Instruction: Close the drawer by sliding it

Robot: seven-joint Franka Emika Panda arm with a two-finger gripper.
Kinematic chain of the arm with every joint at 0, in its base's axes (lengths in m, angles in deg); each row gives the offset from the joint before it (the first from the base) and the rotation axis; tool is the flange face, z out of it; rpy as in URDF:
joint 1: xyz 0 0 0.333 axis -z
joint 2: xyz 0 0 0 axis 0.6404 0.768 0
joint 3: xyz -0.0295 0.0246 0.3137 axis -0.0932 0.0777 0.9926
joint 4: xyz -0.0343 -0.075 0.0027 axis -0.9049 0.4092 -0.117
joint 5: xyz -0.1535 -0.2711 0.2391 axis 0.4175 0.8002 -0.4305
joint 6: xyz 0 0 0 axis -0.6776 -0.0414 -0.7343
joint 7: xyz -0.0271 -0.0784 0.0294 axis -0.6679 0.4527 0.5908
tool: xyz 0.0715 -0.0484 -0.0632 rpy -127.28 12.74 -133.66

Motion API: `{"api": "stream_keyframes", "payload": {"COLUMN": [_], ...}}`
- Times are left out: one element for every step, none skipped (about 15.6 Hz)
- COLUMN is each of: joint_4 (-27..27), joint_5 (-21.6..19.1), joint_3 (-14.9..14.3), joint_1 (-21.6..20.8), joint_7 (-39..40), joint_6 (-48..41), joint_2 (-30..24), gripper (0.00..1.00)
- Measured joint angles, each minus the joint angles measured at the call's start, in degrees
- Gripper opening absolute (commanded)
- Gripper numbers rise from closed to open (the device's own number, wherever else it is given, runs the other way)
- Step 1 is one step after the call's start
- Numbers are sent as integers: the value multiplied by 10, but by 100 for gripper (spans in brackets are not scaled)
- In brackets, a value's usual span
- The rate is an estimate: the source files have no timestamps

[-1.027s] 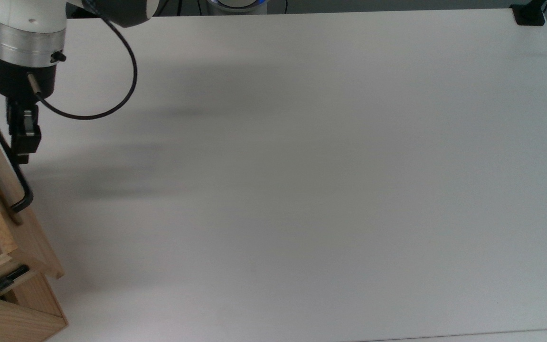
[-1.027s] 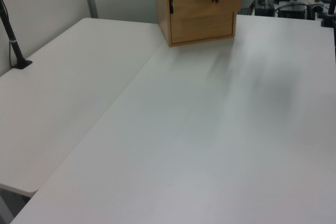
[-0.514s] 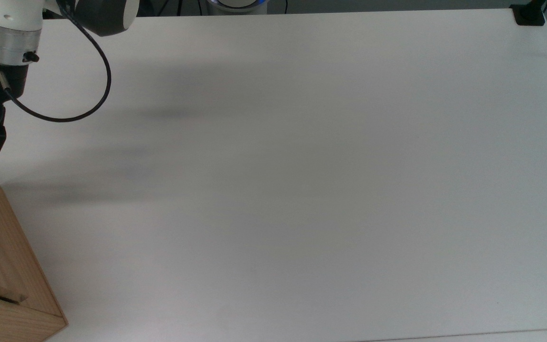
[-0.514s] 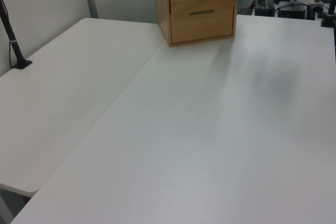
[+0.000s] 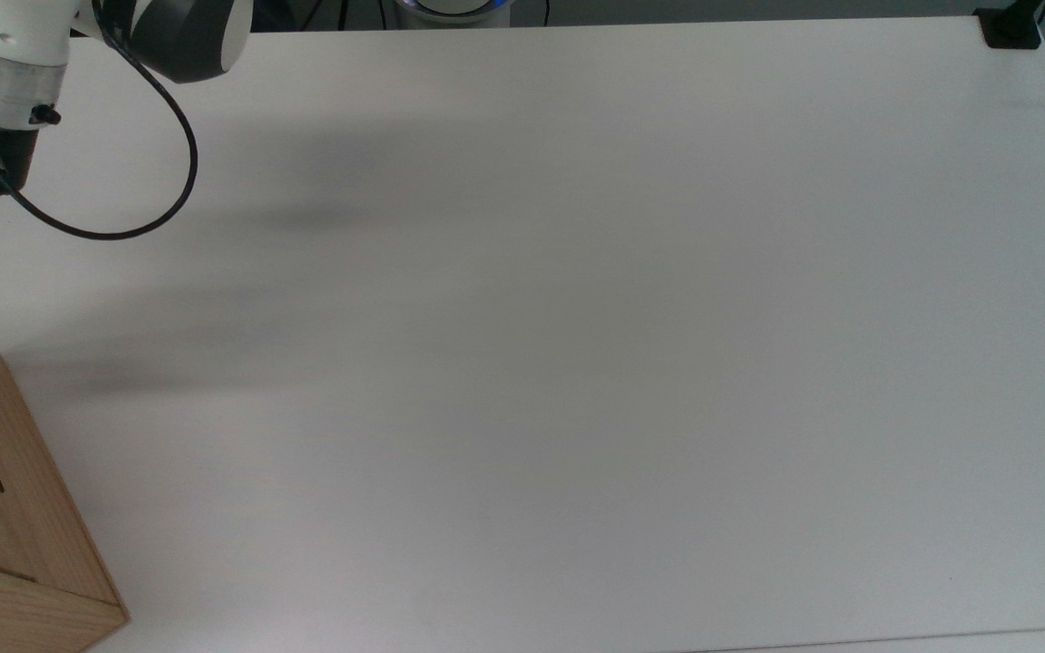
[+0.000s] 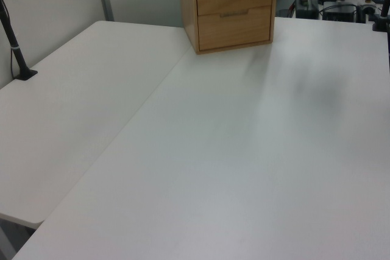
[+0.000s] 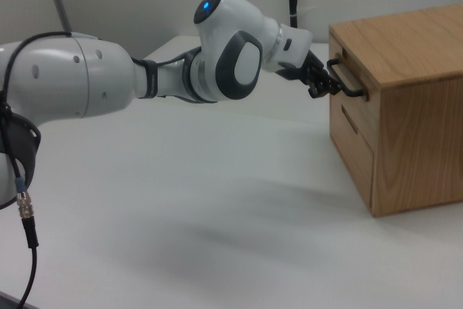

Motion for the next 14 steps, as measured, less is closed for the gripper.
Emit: {"api": "stream_keyframes", "payload": {"joint_4": [0,-3,-8,-15,-24,-32,-38,-41,-43,-44,-45,-46,-47,-47], "joint_5": [0,0,0,-2,-13,-37,-67,-98,-123,-139,-152,-166,-180,-192], "joint_3": [0,1,5,10,16,23,31,40,49,55,60,62,64,64], "joint_1": [0,-1,-5,-12,-23,-34,-43,-49,-52,-55,-59,-66,-75,-85], "joint_7": [0,5,16,28,44,72,105,139,170,199,232,271,315,363], "joint_6": [-6,-22,-49,-80,-116,-158,-202,-246,-290,-330,-369,-414,-460,-508], "joint_2": [-6,-17,-30,-45,-62,-79,-95,-108,-121,-133,-145,-158,-170,-183], "gripper": [19,19,20,20,20,20,20,25,31,38,55,82,100,100]}}
